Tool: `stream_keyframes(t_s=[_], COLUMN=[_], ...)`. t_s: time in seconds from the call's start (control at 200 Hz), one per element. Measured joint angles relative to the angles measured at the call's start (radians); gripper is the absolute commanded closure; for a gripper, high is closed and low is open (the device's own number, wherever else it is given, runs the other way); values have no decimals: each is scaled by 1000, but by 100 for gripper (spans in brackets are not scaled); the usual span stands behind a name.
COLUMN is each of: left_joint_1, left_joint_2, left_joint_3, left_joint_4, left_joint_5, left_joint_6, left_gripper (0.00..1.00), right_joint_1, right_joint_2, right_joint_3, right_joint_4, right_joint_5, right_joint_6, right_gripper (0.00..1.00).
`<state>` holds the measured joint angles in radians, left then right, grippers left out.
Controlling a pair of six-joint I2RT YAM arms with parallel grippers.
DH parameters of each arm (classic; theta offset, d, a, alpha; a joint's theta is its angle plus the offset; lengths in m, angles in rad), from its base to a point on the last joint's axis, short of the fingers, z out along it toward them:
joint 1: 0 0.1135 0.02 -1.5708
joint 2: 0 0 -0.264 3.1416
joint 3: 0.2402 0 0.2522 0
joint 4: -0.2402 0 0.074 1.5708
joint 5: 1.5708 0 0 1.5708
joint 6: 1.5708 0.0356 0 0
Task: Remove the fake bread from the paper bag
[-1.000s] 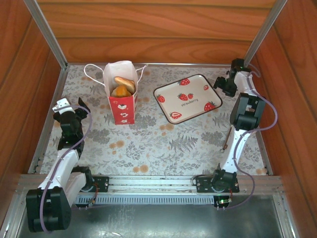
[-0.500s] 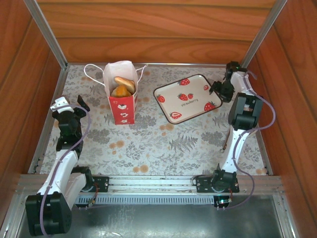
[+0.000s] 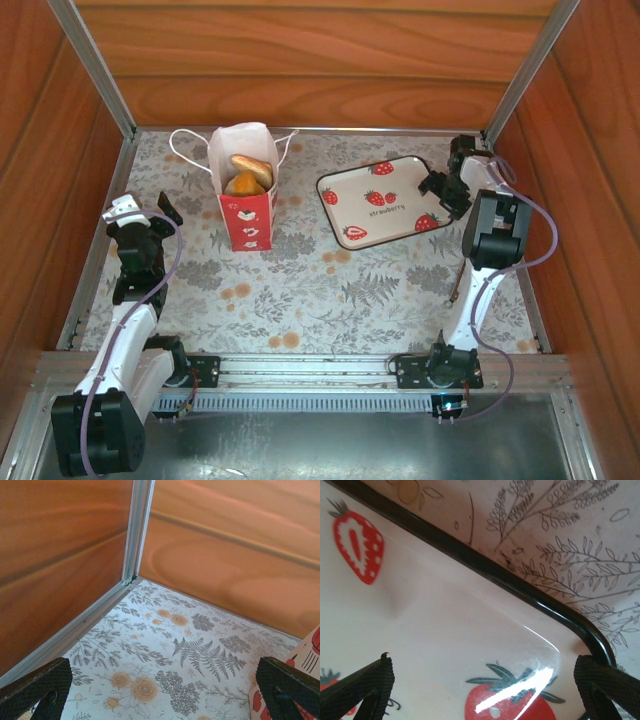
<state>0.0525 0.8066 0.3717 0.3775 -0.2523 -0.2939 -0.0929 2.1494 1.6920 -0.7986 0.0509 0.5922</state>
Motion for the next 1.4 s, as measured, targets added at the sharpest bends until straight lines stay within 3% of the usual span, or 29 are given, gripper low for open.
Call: stream_keyframes(t_s=[0.3, 0.645, 0.955, 1.399], left_joint_1=[0, 0, 0, 0], left_joint_2=[-1, -27, -5, -5], left_joint_3=[0, 0, 39, 68], left_joint_4=[-5, -5, -13, -26], left_joint_5=[0, 1, 6, 14], left_joint_6=[-11, -27, -52, -82], left_gripper=[0, 0, 0, 0], right_joint_1=[50, 283, 455, 613], right_joint_2=[0, -113, -123, 4], right_joint_3=[-52, -224, -232, -66], right_joint_4=[17, 51, 59, 51], right_joint_5=[-24, -55, -64, -73], right_joint_6=[-6, -4, 6, -8], right_gripper=[9, 33, 59, 64])
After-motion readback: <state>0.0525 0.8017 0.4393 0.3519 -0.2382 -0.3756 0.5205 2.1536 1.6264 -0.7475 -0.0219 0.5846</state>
